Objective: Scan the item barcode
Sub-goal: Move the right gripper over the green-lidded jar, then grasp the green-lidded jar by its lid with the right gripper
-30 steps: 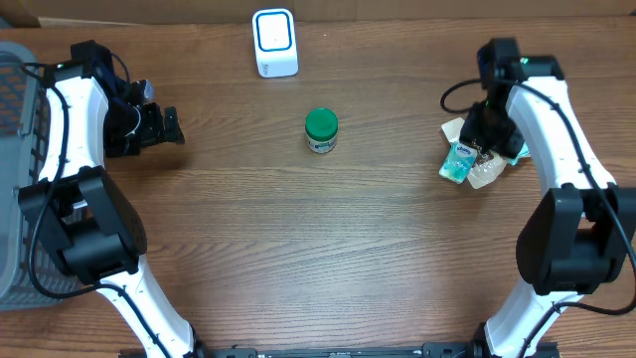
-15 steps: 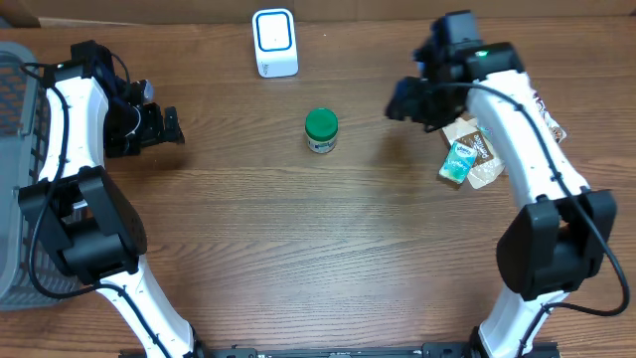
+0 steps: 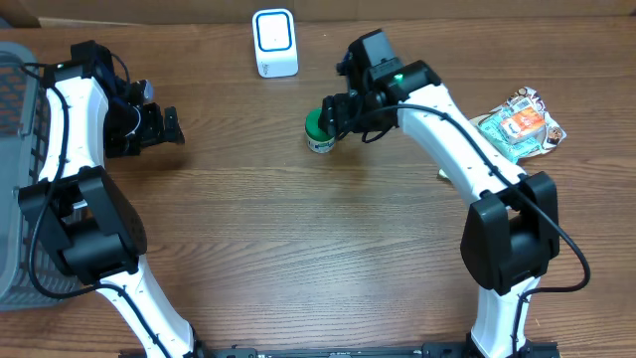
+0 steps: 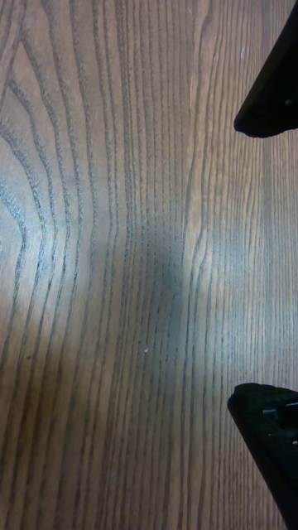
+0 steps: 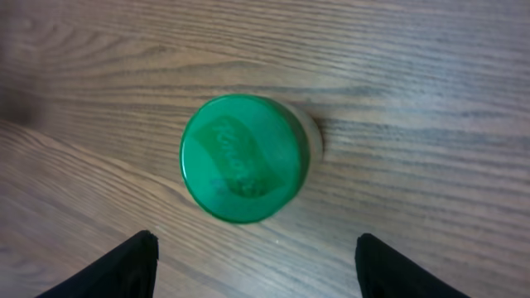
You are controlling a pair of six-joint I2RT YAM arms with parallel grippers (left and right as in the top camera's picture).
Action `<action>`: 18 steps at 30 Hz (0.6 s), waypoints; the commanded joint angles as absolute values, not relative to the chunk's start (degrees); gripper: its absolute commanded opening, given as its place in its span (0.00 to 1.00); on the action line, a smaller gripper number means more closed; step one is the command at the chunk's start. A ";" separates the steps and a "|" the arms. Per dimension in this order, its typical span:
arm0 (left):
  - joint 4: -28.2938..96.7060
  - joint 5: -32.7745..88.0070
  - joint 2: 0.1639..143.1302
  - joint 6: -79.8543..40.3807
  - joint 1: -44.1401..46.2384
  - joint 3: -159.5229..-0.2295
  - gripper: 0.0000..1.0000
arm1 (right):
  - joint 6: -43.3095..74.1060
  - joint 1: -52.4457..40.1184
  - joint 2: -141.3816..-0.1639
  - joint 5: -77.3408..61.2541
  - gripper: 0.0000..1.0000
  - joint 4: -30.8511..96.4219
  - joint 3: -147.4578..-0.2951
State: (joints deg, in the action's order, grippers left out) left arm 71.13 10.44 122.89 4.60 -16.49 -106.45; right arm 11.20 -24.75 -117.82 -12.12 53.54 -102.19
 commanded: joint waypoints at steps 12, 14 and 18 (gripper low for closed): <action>71.11 10.46 122.13 4.71 -16.43 -106.98 1.00 | -3.84 -27.62 -117.80 4.82 1.00 64.53 -121.51; 71.11 10.46 122.13 4.71 -16.43 -106.98 1.00 | -6.42 -28.58 -118.48 5.08 1.00 64.62 -121.51; 71.11 10.46 122.13 4.71 -16.43 -106.98 1.00 | -6.50 -29.65 -120.27 3.81 1.00 62.96 -121.19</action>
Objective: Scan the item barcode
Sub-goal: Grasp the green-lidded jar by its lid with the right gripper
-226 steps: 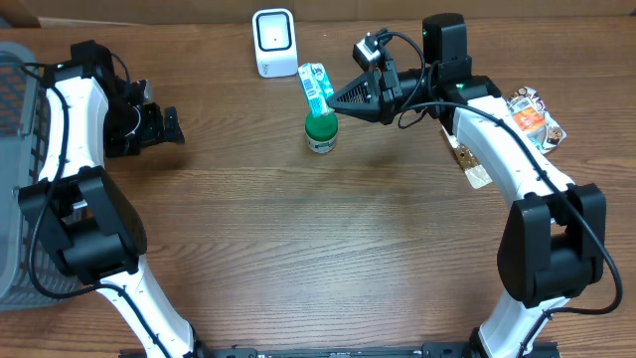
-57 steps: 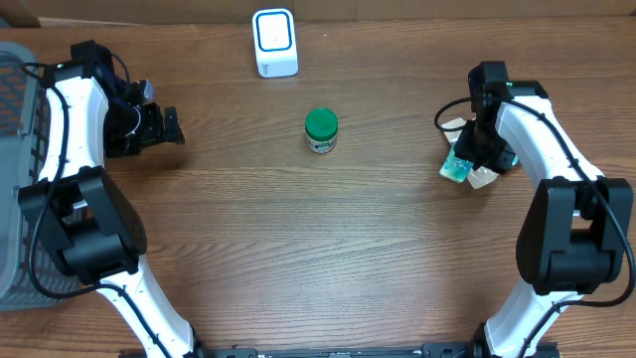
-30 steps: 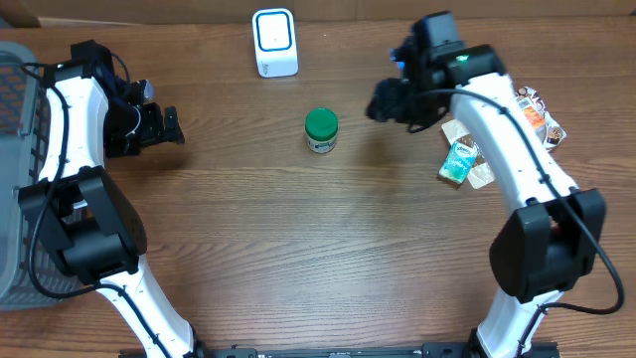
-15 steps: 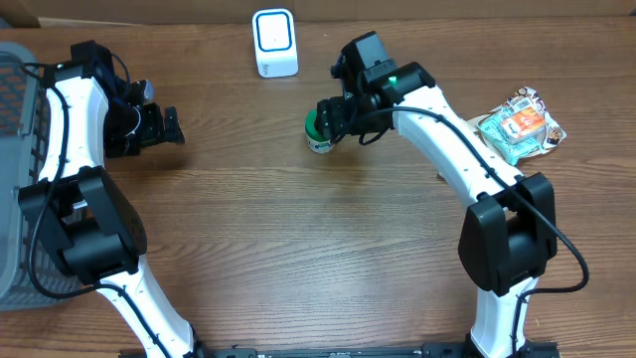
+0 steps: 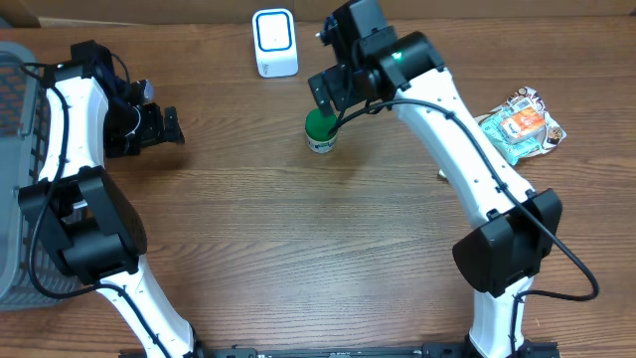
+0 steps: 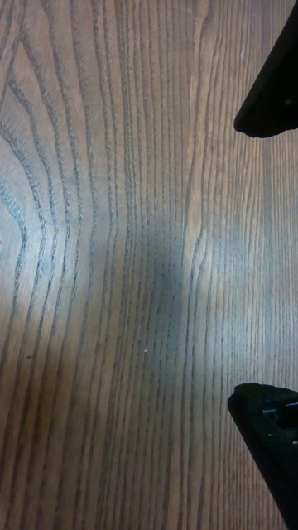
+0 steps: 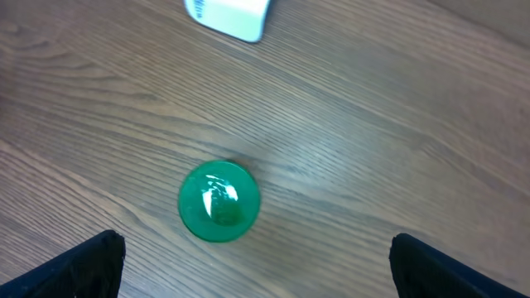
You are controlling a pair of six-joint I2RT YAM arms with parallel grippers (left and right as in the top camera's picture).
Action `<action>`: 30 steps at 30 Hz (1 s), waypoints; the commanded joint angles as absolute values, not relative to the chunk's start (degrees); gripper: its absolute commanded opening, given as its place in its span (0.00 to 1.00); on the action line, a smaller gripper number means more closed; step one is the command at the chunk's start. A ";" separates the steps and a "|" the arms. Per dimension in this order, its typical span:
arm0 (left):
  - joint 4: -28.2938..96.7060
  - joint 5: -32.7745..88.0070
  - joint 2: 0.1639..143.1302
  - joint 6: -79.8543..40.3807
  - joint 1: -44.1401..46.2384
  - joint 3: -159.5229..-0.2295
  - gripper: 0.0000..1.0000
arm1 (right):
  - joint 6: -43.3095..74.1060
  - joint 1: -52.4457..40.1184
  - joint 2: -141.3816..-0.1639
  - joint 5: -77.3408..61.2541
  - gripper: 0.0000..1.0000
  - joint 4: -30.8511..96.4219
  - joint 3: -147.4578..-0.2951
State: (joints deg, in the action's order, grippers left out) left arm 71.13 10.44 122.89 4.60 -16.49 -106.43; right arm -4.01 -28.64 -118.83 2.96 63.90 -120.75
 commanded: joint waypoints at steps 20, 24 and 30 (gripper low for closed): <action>71.11 10.48 122.13 4.71 -16.43 -106.98 0.99 | -9.10 -31.29 -130.47 0.75 1.00 58.85 -118.32; 71.11 10.46 122.13 4.71 -16.43 -106.98 1.00 | -9.08 -31.29 -131.68 -0.16 1.00 60.95 -118.32; 71.11 10.46 122.13 4.71 -16.43 -106.98 1.00 | -9.08 -31.29 -131.83 -0.25 0.93 62.04 -118.26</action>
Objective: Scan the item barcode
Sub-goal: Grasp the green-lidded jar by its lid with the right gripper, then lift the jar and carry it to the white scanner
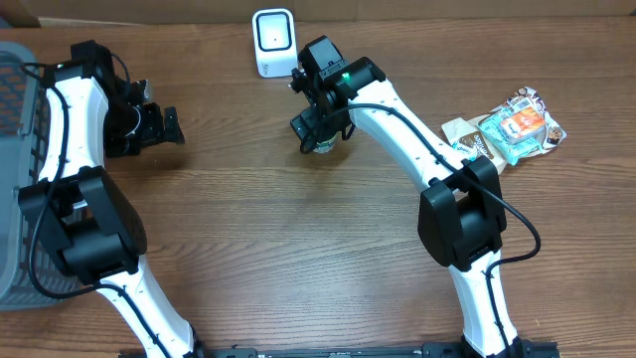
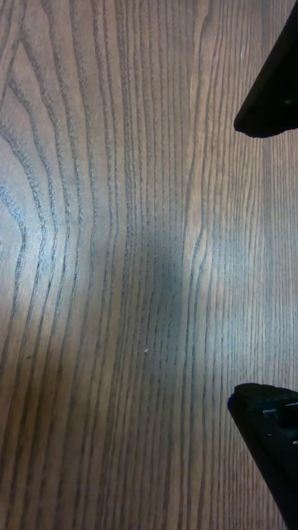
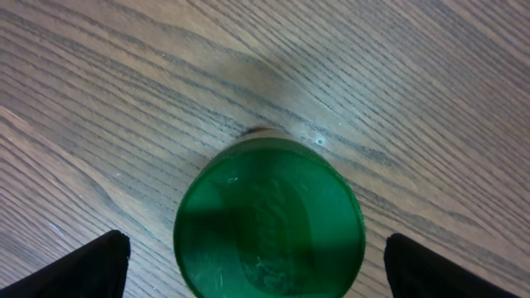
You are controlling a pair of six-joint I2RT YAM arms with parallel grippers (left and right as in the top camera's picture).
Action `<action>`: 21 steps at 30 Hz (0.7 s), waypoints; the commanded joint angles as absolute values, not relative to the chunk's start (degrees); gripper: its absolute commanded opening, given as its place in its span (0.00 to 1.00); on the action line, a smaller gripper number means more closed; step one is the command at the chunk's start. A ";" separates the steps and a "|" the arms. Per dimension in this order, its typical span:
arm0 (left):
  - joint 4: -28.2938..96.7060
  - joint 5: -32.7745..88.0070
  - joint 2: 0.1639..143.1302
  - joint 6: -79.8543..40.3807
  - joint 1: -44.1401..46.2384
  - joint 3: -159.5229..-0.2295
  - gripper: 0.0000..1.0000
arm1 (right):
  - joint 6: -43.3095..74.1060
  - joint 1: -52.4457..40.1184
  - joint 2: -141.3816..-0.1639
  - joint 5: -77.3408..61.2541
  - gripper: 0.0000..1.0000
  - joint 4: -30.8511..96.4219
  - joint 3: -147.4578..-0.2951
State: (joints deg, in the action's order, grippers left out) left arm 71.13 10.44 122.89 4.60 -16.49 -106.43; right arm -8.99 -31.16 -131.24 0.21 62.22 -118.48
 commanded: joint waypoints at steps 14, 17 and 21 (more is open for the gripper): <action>71.11 10.46 122.13 4.71 -16.43 -106.98 1.00 | -9.08 -31.18 -131.87 -0.05 0.84 55.75 -114.74; 71.11 10.46 122.15 4.71 -16.43 -106.98 0.99 | -9.08 -30.89 -131.87 -0.08 0.80 55.35 -114.76; 71.11 10.46 122.13 4.71 -16.43 -106.98 0.99 | -9.06 -30.63 -131.87 -0.08 0.69 55.42 -114.76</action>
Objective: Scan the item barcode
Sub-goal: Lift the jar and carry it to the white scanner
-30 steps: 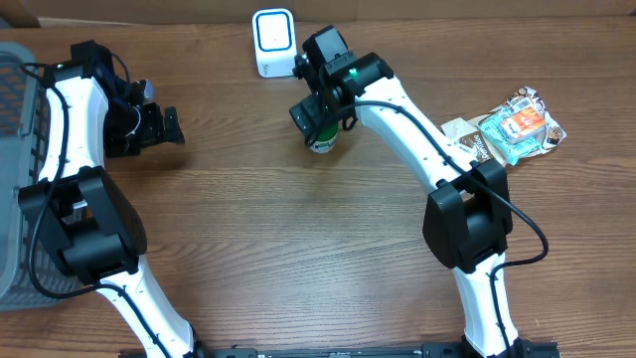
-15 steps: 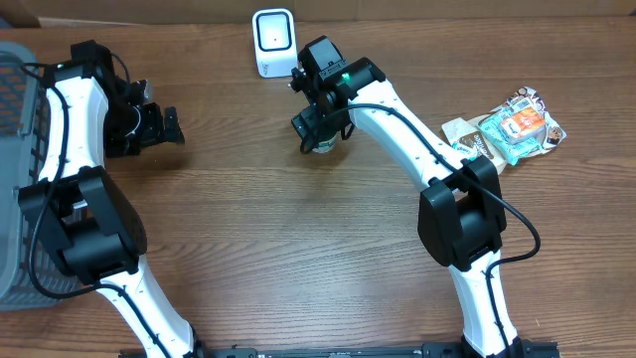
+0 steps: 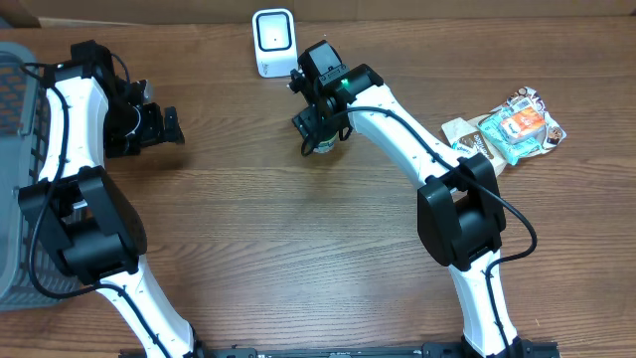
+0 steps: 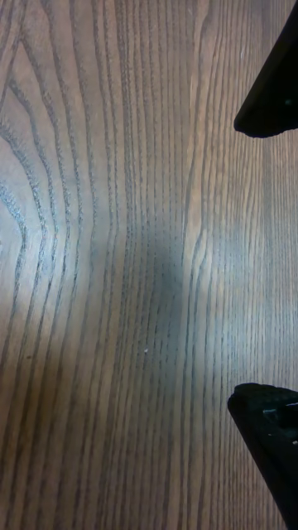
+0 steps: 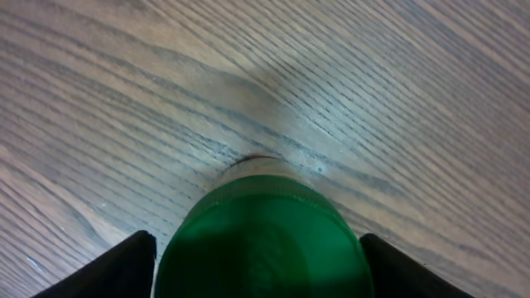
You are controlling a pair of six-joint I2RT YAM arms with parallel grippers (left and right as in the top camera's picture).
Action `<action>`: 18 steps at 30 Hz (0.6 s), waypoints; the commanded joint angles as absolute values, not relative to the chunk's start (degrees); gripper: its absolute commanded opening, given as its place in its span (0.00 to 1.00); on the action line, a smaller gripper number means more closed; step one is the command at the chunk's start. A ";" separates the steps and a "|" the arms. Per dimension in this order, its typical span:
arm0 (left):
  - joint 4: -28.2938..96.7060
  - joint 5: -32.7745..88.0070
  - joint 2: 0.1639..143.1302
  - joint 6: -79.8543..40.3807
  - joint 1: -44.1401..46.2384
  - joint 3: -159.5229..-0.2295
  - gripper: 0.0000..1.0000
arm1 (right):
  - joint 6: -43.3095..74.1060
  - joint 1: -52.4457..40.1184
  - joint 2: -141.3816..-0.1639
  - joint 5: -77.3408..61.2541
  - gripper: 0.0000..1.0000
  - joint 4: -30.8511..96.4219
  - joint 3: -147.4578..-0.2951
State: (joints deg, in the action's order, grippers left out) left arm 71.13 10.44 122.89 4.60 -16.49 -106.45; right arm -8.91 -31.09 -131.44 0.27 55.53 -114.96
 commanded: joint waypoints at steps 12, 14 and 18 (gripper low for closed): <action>71.11 10.46 122.13 4.71 -16.43 -106.98 0.99 | -7.31 -30.63 -130.47 -0.86 0.57 55.88 -114.89; 71.11 10.46 122.13 4.71 -16.43 -106.98 1.00 | -7.31 -30.61 -129.32 -2.70 0.54 56.23 -115.20; 71.11 10.46 122.13 4.71 -16.43 -106.98 0.99 | -7.31 -30.24 -126.39 -7.90 0.50 57.82 -117.25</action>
